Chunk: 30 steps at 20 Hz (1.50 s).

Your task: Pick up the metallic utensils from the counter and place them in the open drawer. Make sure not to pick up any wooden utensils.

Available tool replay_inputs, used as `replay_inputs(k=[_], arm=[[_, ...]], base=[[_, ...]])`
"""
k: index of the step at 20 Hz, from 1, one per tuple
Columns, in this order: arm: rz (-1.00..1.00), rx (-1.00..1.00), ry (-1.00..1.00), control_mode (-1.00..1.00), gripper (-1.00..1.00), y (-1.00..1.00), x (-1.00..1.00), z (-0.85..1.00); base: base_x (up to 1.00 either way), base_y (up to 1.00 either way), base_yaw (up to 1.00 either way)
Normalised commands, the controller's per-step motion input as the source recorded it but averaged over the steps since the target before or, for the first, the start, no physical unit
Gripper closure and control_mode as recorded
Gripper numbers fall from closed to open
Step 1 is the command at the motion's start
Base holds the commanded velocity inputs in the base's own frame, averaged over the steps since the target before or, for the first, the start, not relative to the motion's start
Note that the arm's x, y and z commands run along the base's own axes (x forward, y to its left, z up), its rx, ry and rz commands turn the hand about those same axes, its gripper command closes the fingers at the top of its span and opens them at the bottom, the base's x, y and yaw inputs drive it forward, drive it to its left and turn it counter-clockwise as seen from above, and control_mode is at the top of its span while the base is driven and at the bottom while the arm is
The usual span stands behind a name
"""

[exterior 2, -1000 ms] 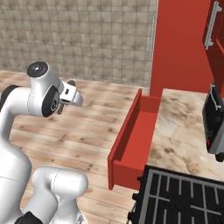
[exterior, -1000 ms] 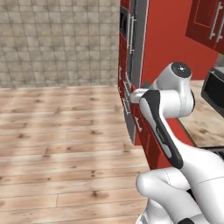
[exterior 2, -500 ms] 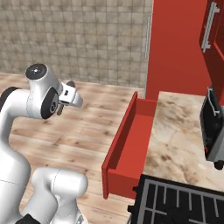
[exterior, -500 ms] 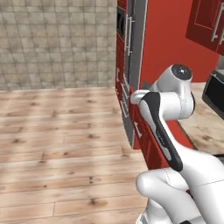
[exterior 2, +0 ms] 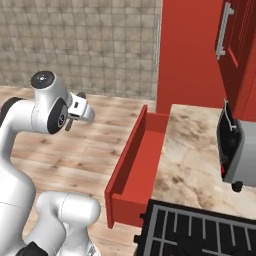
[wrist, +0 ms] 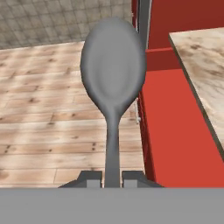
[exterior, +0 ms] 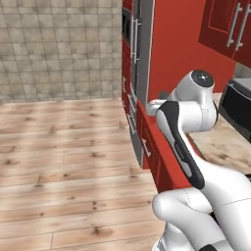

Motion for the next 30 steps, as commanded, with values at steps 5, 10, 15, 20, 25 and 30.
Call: replay_inputs(k=[5, 10, 15, 20, 25, 30], arm=[[0.00, 0.00, 0.00, 1.00, 1.00, 0.00, 0.00, 0.00], [0.00, 0.00, 0.00, 1.00, 1.00, 0.00, 0.00, 0.00], [0.00, 0.00, 0.00, 1.00, 1.00, 0.00, 0.00, 0.00], [0.00, 0.00, 0.00, 1.00, 1.00, 0.00, 0.00, 0.00], [0.00, 0.00, 0.00, 1.00, 1.00, 0.00, 0.00, 0.00], [0.01, 0.01, 0.00, -1.00, 1.00, -0.02, 0.06, -0.05]], base=[[-0.71, -0.27, -0.15], [-0.35, -0.09, -0.08], [0.13, -0.02, 0.00], [0.17, -0.23, 0.00], [0.41, -0.12, 0.00], [0.26, -0.17, 0.02]])
